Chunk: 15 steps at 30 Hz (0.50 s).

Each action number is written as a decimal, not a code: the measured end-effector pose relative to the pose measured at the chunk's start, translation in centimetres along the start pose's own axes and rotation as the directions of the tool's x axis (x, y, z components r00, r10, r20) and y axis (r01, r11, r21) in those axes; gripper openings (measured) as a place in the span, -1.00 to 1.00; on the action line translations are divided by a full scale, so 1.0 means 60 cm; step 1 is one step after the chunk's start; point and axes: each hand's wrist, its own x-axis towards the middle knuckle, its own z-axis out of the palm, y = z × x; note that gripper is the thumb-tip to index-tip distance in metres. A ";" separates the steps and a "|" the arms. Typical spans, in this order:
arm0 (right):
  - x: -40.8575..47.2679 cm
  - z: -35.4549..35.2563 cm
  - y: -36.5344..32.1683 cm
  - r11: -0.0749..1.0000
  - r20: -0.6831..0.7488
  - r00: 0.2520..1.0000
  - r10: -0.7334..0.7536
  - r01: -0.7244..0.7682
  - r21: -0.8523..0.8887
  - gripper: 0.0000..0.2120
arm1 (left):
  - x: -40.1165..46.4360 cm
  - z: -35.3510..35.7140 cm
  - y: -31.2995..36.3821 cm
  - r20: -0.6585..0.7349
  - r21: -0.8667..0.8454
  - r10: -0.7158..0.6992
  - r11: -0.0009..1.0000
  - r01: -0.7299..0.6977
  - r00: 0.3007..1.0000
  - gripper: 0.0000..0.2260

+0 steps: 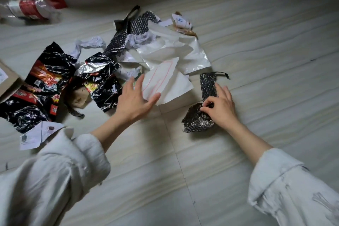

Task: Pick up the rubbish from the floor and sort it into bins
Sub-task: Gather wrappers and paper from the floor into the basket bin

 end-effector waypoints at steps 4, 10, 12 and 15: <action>0.017 0.020 0.010 0.997 0.069 0.994 0.083 -0.083 -0.004 -0.93 | 0.033 0.033 0.018 0.238 0.225 0.065 0.967 -0.120 0.969 -0.21; -0.014 0.050 0.021 0.999 -0.018 0.999 0.037 -0.036 0.018 -0.95 | -0.022 0.070 0.012 0.239 0.465 0.173 0.843 -0.270 0.955 -0.53; -0.030 0.048 0.024 1.000 0.003 1.000 0.029 -0.029 -0.001 -0.95 | -0.040 0.072 0.011 0.225 0.461 0.226 0.832 -0.308 0.948 -0.58; -0.052 0.040 0.035 0.999 0.019 0.999 0.033 -0.033 -0.004 -0.89 | -0.061 0.080 0.000 0.231 0.461 0.236 0.828 -0.320 0.944 -0.48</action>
